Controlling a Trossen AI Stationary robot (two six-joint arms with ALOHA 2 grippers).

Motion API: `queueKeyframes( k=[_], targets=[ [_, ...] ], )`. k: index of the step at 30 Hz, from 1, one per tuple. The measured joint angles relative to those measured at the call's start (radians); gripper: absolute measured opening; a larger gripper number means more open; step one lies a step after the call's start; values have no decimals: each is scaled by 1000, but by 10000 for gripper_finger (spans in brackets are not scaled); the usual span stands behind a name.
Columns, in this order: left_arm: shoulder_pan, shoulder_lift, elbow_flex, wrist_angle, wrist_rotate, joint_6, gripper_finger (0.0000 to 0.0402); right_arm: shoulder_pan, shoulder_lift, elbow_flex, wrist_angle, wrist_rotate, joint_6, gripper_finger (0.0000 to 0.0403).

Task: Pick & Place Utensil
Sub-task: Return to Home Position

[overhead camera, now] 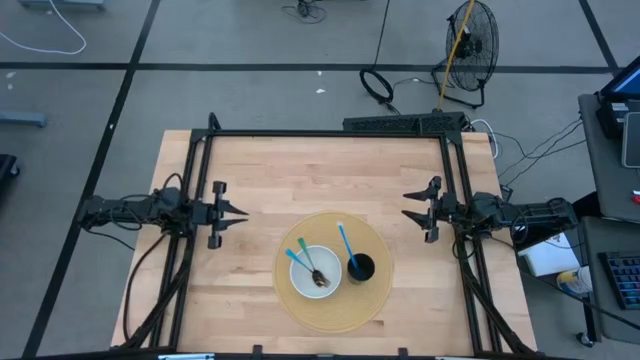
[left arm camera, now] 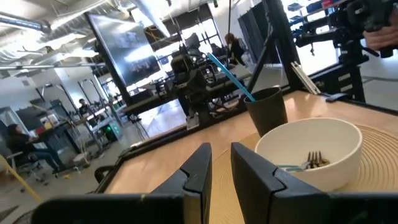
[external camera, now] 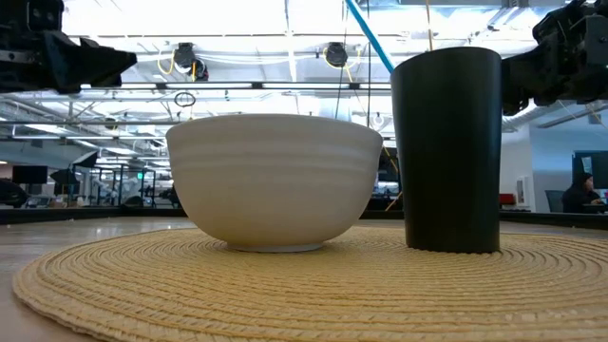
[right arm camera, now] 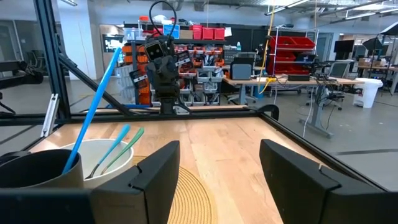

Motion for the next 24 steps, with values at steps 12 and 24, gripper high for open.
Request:
queueKeyframes(
  k=[12, 24],
  targets=[
    [1, 0, 0, -66, -66, -32, 67, 0, 0, 0, 0, 0, 4, 219],
    [1, 0, 1, -58, -99, -114, 67, 0, 0, 0, -1, 0, 5, 219]
  ],
)
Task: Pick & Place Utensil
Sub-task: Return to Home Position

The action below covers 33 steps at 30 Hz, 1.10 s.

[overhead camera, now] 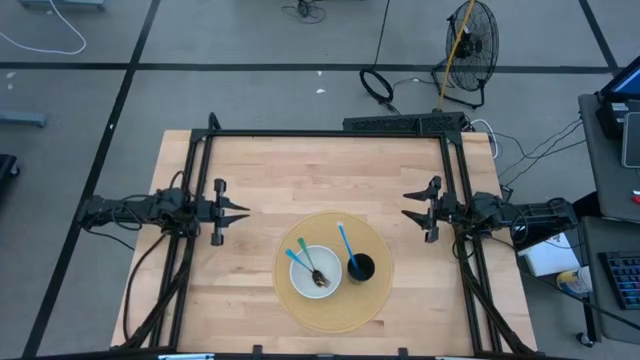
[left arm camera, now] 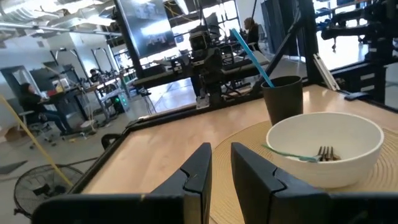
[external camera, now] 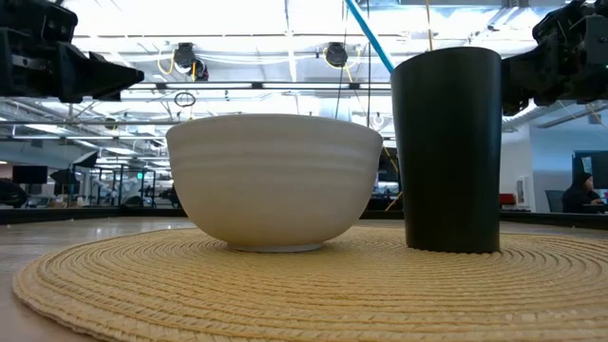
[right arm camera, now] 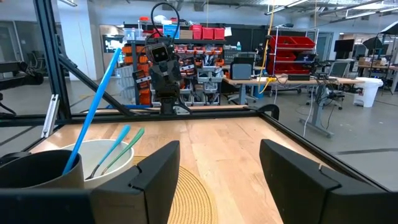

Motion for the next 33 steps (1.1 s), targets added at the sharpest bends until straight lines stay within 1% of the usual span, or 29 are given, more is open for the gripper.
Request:
queueKeyframes(
  k=[6, 33],
  targets=[
    [0, 0, 0, 0, 0, -49, 67, 0, 0, 0, -15, 0, 33, 219],
    [0, 0, 0, 2, 0, -52, 67, 0, 0, 0, -8, 0, 27, 219]
  ],
)
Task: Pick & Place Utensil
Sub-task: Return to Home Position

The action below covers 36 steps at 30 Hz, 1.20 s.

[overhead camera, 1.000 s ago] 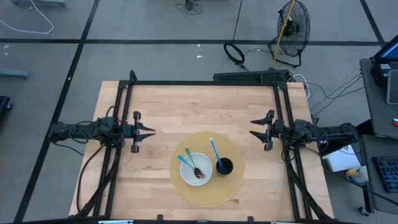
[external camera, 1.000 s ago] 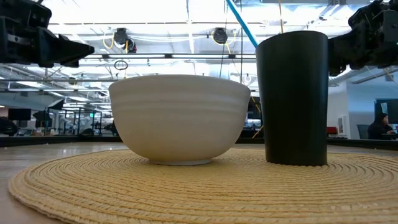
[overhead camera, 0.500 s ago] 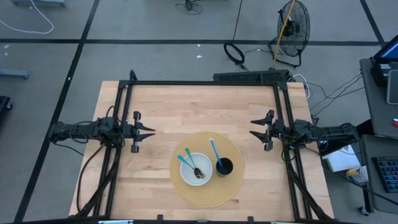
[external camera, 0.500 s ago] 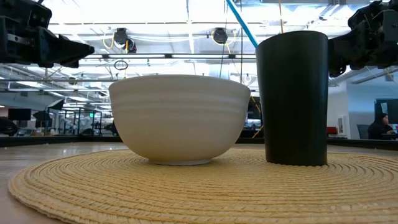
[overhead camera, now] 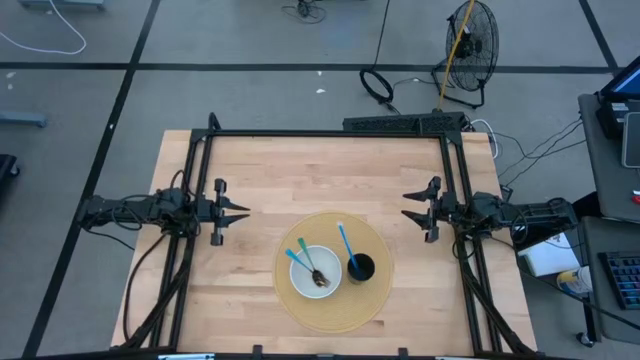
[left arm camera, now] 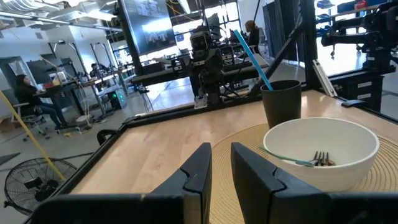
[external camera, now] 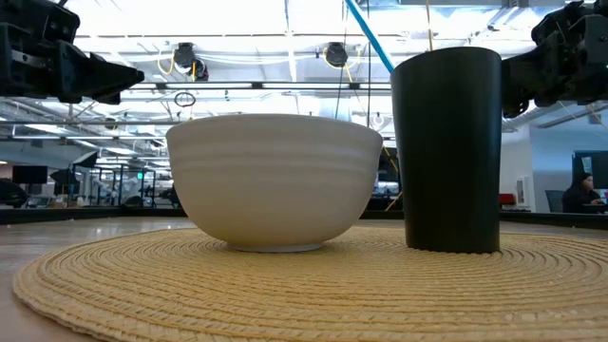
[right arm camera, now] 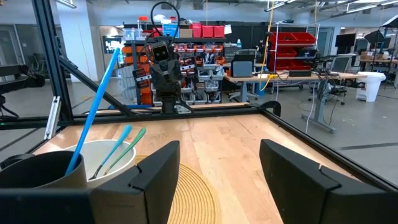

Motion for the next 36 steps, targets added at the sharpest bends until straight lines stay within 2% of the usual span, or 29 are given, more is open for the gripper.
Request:
queueKeyframes(
  k=[23, 31, 36],
  targets=[
    [0, 0, 0, 0, 0, 0, 67, 0, 0, 0, -3, -7, -4, 219],
    [0, 0, 0, 0, 0, 0, 67, 0, 0, 0, -15, -227, -22, 219],
    [0, 0, 0, 0, 0, 0, 67, 0, 0, 0, -15, -262, -21, 219]
  ],
)
